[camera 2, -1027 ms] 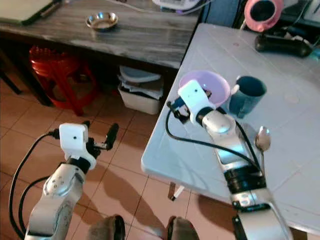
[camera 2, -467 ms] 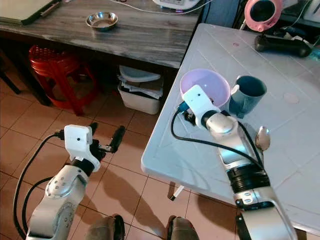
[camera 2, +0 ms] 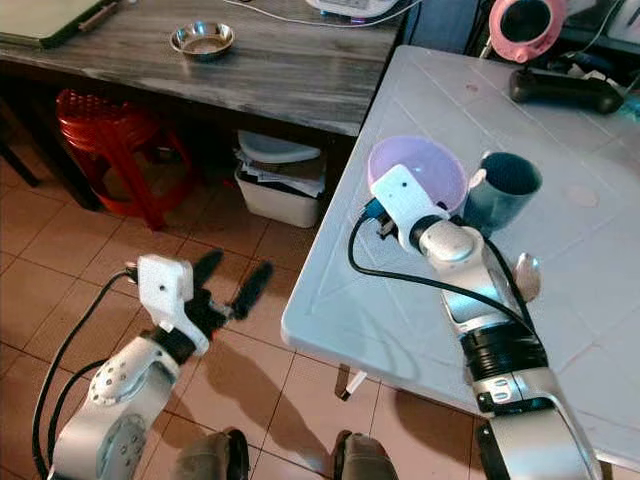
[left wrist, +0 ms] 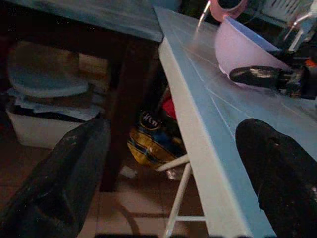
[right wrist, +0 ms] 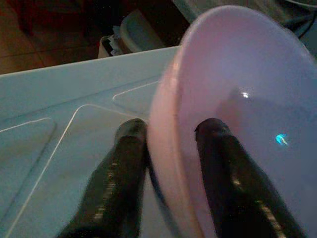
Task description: Setting the table
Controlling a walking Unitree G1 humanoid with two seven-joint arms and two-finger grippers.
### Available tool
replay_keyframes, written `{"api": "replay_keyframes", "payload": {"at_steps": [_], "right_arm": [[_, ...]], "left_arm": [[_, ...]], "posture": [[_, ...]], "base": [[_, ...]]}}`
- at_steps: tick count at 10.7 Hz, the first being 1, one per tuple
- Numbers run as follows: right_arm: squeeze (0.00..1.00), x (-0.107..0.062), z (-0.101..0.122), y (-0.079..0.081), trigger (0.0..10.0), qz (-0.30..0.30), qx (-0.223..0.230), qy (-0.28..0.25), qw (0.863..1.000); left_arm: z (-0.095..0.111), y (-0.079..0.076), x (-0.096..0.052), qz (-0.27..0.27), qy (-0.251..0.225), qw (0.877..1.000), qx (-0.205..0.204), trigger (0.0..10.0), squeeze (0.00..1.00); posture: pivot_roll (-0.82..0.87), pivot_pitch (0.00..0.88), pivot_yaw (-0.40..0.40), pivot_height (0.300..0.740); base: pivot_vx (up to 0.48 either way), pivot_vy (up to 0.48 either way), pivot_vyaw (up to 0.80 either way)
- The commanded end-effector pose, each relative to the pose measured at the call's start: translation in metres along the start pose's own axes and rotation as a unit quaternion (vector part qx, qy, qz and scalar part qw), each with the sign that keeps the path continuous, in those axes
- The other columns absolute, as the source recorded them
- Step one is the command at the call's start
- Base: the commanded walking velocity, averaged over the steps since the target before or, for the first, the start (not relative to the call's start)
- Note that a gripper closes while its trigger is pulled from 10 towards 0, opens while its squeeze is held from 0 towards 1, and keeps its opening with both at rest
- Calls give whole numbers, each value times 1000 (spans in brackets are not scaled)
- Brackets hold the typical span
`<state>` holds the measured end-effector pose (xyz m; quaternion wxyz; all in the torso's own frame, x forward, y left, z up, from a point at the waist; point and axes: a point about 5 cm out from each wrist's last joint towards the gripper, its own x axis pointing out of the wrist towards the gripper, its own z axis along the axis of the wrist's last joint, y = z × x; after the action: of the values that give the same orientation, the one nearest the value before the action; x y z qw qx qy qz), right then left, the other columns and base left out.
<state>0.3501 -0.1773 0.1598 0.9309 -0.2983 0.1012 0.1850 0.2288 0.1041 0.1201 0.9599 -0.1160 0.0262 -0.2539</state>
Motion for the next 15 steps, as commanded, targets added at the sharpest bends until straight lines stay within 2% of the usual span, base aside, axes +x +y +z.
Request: {"api": "replay_keyframes", "payload": {"at_steps": [1, 5, 8, 10, 12, 13, 15], "right_arm": [[0, 0, 1, -6, 0, -5, -3, 2, 1000], [0, -2, 0, -6, 0, -7, -3, -6, 1000], [0, -3, 10, 2, 0, -1, 5, -49, 999], [0, -11, 22, 11, 0, -19, 16, -107, 994], [0, -24, 19, 18, 0, -49, 47, -137, 988], [0, -37, 13, 28, 10000, -82, 112, -154, 978], [0, -52, 7, 34, 10000, -127, 163, -174, 963]], "left_arm": [[2, -2, -1, -15, -1, 1000, -2, 10000, 0], [-2, 7, -1, 22, 17, 999, 20, 10000, 0], [-2, 15, 0, 54, 23, 998, 34, 10000, 0], [-1, 20, 0, 80, 15, 995, 50, 10000, 0], [4, 32, -2, 119, 3, 991, 60, 10000, 0], [9, 34, 0, 130, -11, 989, 76, 10000, 0], [12, 34, 5, 146, -21, 985, 92, 10000, 0]], "posture": [[-23, 151, -2, 740], [-22, 144, 0, 740], [-16, 148, -1, 740], [-19, 144, -7, 740], [-21, 137, -10, 740], [-23, 128, -9, 740], [-23, 104, 4, 740]], "base": [[0, 0, 0], [0, 0, 0], [0, 0, 0], [0, 480, 0], [0, 480, 0], [0, 480, 0], [0, 480, 0]]}}
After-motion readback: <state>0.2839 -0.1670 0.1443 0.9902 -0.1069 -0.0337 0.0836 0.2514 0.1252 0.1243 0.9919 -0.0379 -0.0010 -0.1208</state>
